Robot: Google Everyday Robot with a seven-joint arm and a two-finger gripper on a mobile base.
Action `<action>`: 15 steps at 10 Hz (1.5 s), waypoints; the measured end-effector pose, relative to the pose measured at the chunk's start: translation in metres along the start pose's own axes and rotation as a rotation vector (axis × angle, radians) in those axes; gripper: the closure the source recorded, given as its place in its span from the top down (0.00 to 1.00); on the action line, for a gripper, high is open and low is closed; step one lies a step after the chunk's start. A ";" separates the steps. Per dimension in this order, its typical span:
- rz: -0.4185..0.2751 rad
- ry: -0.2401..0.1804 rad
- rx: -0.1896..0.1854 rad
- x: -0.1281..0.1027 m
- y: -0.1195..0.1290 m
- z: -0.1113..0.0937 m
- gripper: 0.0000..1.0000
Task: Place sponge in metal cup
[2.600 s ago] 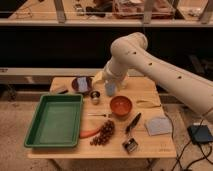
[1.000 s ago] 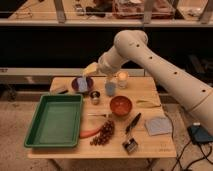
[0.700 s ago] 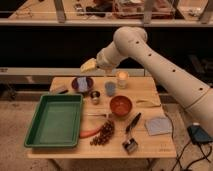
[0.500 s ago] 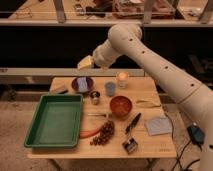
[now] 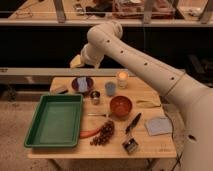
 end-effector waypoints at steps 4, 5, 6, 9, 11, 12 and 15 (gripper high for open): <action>-0.017 -0.020 -0.033 0.001 0.004 0.018 0.75; -0.022 -0.022 -0.031 0.001 0.001 0.020 0.75; -0.022 -0.023 -0.029 0.001 0.000 0.019 0.75; -0.040 -0.024 -0.051 0.003 0.000 0.021 0.75; -0.072 -0.027 -0.137 0.006 -0.005 0.045 0.75; -0.081 -0.025 -0.194 0.005 0.002 0.062 0.75; -0.107 -0.013 -0.264 -0.002 0.008 0.116 0.75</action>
